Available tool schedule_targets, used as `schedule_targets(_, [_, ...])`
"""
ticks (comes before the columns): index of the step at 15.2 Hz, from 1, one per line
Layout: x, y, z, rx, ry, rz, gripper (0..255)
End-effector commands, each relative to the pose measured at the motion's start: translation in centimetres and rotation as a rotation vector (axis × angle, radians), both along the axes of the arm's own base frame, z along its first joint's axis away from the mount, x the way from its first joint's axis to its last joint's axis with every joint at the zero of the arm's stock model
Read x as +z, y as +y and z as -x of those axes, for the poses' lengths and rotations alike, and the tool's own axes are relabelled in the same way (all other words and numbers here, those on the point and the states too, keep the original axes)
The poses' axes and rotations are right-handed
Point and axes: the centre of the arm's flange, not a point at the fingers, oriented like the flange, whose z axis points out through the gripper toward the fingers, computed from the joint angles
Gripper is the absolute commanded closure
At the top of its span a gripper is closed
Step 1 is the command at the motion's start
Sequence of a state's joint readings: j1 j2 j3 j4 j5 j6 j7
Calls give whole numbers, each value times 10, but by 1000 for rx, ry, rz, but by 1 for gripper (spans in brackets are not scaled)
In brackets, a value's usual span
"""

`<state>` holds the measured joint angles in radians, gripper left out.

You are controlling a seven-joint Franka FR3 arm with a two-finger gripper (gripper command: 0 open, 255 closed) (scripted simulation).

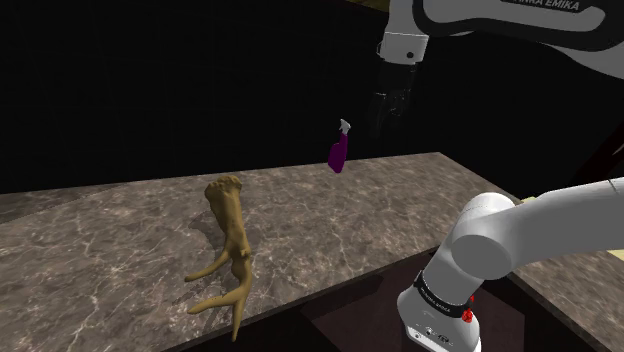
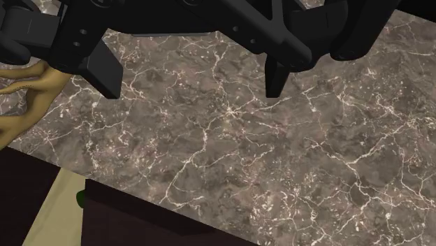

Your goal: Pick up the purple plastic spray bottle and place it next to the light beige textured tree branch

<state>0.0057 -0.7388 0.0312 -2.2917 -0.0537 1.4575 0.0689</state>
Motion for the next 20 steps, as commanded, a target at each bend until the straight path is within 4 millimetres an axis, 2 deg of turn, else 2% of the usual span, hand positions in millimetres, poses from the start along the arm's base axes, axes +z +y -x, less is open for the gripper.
schedule_targets(1, [0, 0, 0, 0, 0, 0, 0])
schedule_targets(20, [-67, -185, -160, -98, -5, -15, 0])
